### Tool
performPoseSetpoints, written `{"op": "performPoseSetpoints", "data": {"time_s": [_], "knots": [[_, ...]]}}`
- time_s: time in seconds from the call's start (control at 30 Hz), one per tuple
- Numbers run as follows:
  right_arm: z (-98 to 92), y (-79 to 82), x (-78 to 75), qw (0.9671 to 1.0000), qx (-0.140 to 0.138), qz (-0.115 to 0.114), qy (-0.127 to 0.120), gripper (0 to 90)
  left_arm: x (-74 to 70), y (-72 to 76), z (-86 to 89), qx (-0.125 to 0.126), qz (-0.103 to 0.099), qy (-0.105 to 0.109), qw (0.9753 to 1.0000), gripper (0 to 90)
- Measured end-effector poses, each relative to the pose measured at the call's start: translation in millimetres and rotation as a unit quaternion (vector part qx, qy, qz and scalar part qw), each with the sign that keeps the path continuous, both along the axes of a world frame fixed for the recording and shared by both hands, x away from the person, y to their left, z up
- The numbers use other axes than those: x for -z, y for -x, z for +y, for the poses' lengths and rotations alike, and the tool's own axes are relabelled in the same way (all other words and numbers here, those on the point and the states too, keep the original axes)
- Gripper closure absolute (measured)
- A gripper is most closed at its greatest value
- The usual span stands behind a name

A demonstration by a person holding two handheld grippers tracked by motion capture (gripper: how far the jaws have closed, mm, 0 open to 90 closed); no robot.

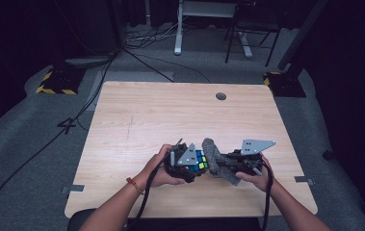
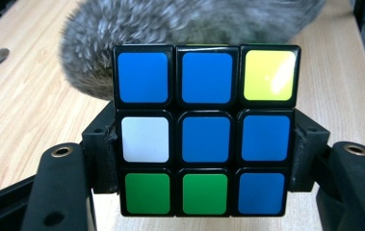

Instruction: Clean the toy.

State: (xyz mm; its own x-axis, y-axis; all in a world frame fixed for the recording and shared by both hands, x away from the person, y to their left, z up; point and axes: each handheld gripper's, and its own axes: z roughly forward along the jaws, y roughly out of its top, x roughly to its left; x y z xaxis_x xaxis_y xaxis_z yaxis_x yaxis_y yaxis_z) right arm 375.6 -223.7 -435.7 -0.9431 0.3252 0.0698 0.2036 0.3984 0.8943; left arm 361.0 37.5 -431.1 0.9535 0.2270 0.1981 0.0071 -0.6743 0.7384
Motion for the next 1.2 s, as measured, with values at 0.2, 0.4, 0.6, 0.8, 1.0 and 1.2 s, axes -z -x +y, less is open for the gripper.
{"op": "performPoseSetpoints", "data": {"time_s": [0.2,0.4,0.6,0.8,1.0,1.2], "knots": [[12.6,9.9,-7.0,0.9995,-0.015,-0.028,0.010,76.2,7.3,0.2,-9.0,0.003,-0.007,-0.026,0.9996,33.3],[21.6,17.3,-13.5,0.9985,-0.023,-0.044,0.022,76.3,11.1,0.2,-16.2,-0.002,-0.006,-0.043,0.9991,33.2],[34.5,18.0,-16.3,0.9983,-0.021,-0.045,0.030,76.0,14.9,-4.0,-21.8,-0.007,-0.007,-0.055,0.9985,33.3],[28.7,12.5,-14.5,0.9971,0.010,-0.057,0.050,76.1,11.4,-7.3,-12.7,-0.011,0.000,-0.041,0.9991,33.7],[6.0,1.6,-6.4,0.9964,0.046,-0.040,0.060,76.2,1.8,-6.7,-1.8,-0.015,-0.003,-0.015,0.9998,33.7],[-0.9,-10.1,3.0,0.9958,0.045,-0.005,0.080,76.1,-5.9,-5.9,6.0,-0.016,-0.006,0.014,0.9998,33.7]]}}
